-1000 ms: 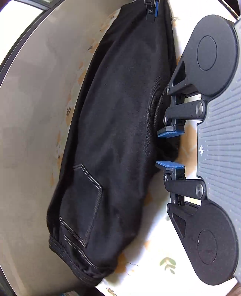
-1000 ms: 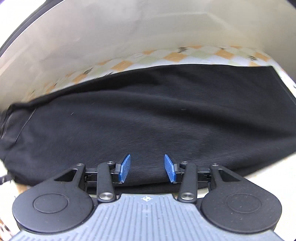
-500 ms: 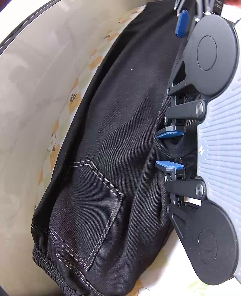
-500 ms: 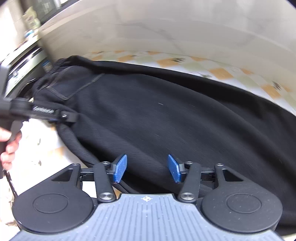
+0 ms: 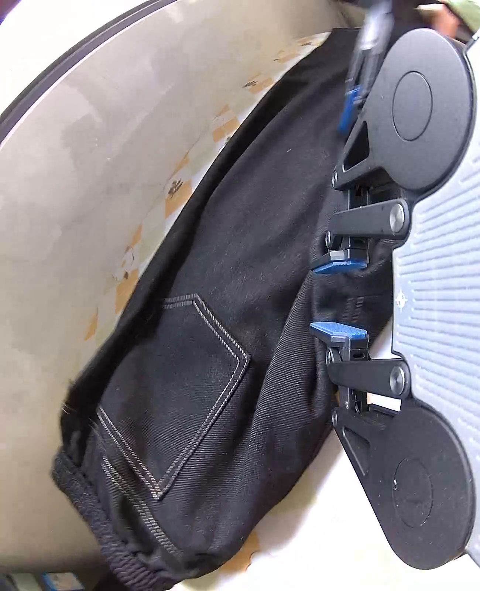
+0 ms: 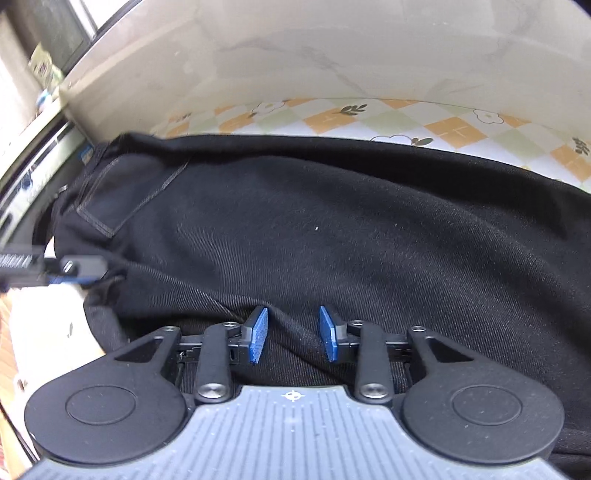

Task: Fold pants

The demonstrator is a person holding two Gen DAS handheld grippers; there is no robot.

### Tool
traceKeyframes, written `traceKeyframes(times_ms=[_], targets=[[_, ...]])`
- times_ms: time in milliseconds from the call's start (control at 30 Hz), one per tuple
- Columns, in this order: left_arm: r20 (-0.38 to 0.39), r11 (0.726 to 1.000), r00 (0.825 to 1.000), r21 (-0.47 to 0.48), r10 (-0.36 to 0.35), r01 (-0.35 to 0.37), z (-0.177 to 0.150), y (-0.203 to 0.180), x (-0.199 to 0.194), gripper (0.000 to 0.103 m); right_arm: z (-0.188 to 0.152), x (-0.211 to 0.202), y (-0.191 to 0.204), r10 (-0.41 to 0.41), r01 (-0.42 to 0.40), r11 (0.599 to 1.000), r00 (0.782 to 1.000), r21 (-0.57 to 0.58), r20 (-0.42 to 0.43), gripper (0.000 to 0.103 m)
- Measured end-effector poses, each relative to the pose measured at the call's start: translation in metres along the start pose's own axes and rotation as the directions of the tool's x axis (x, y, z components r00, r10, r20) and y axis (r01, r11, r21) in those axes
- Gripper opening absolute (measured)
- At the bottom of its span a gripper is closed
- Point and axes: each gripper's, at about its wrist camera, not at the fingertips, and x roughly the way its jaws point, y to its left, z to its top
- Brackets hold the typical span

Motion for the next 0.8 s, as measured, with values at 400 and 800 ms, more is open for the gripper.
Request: traceKeyframes(times_ms=[400, 800], targets=[[-0.043, 0.944, 0.997, 0.325, 0.066, -0.048, -0.020, -0.068, 0.011, 0.029, 0.009, 0.006, -0.006, 0.024, -0.024, 1.000, 0.999, 0.004, 0.022, 0.032], [-0.053, 0.930, 0.994, 0.361, 0.090, -0.065, -0.019, -0.074, 0.035, 0.017, 0.008, -0.019, -0.002, 0.071, -0.068, 0.995, 0.997, -0.078, 0.034, 0.046]])
